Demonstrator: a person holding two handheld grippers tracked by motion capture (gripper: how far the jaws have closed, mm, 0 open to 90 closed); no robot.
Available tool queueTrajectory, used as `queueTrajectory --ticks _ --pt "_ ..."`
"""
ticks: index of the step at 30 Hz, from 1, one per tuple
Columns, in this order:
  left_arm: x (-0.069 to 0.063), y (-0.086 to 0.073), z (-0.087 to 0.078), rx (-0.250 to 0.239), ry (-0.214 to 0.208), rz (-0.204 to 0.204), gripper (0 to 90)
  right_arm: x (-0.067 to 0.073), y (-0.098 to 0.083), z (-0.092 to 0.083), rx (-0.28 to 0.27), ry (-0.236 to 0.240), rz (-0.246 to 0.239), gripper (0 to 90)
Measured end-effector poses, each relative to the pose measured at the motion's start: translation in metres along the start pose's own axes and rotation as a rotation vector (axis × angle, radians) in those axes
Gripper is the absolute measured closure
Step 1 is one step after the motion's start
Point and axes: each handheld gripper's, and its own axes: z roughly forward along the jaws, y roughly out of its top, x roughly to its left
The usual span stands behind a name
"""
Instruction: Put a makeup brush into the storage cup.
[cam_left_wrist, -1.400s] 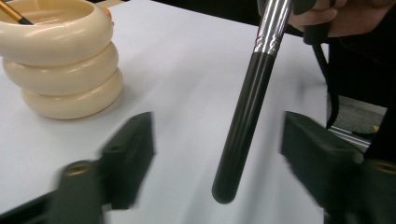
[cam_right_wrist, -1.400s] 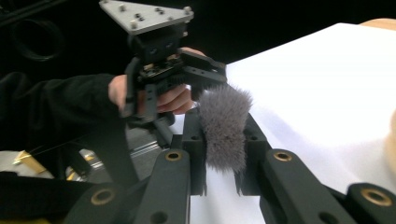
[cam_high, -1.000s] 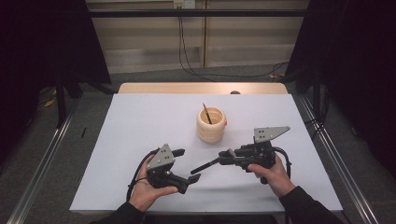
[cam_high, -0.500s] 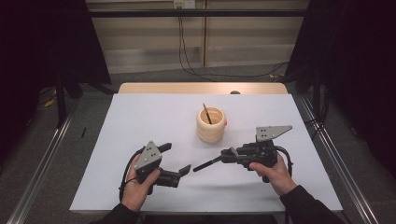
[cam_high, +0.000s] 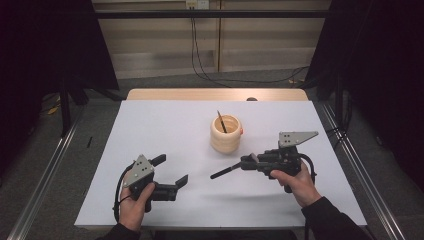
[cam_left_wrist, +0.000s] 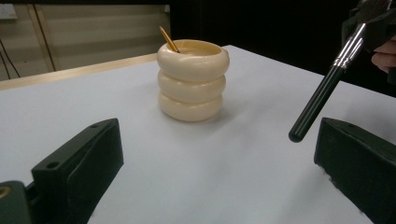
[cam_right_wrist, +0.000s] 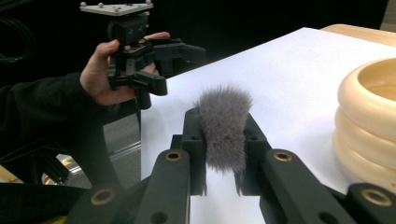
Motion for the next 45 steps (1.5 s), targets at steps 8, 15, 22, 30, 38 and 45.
queueTrajectory --ticks 8,15,22,30,38,45 --pt "0.008 -0.011 -0.013 -0.022 0.033 -0.042 1.1 -0.005 0.003 -0.005 0.017 -0.038 0.008 77.2" --pt "0.016 -0.013 -0.019 -0.036 0.068 -0.050 0.7 -0.010 0.010 -0.008 0.009 -0.054 0.004 77.2" --pt "0.023 -0.016 -0.021 -0.029 0.071 -0.071 0.9 -0.017 0.017 -0.009 0.006 -0.085 0.010 77.2" --pt "0.022 -0.015 -0.024 -0.045 0.050 -0.073 0.8 -0.022 0.035 -0.016 -0.001 -0.106 -0.002 77.2" --pt "0.022 -0.016 -0.022 -0.048 0.064 -0.072 1.0 -0.033 0.052 -0.023 -0.001 -0.129 -0.010 77.2" --pt "0.023 -0.016 -0.024 -0.048 0.073 -0.069 1.1 -0.044 0.071 -0.022 0.031 -0.166 -0.025 77.2"
